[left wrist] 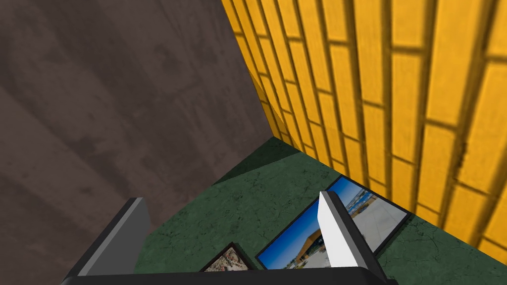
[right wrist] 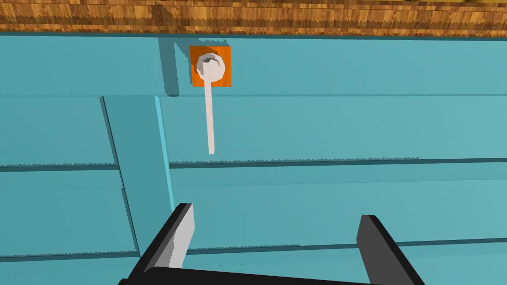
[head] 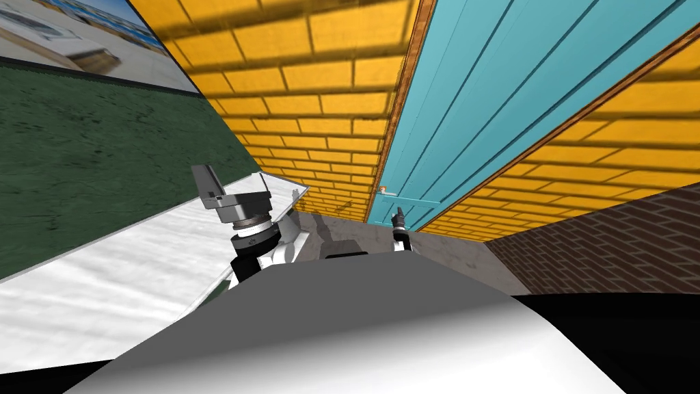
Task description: Pull the door open
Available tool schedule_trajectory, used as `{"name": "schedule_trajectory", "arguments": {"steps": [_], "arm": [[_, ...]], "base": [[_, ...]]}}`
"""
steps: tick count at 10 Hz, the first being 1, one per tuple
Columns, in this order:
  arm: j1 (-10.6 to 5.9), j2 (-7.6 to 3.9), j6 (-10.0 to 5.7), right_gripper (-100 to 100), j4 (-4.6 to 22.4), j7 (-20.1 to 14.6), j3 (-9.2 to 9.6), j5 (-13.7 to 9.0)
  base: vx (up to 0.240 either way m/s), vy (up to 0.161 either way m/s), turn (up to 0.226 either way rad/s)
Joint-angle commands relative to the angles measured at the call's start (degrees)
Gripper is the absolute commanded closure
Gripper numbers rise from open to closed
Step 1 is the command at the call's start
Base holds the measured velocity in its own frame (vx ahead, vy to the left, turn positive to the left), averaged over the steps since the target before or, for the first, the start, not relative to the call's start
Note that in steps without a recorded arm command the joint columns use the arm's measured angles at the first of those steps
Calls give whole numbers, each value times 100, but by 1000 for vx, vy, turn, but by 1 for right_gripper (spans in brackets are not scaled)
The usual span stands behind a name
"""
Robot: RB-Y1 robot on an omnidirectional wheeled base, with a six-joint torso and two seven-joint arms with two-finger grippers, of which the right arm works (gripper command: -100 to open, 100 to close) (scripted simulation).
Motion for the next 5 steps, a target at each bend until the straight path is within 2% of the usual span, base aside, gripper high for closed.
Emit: {"name": "schedule_trajectory", "arguments": {"steps": [1, 5], "arm": [[-90, -42, -58, -100, 269, 3, -46, -50], [-292, -94, -169, -100, 833, 45, -144, -152]], "base": [[90, -42, 100], [87, -35, 107]]}}
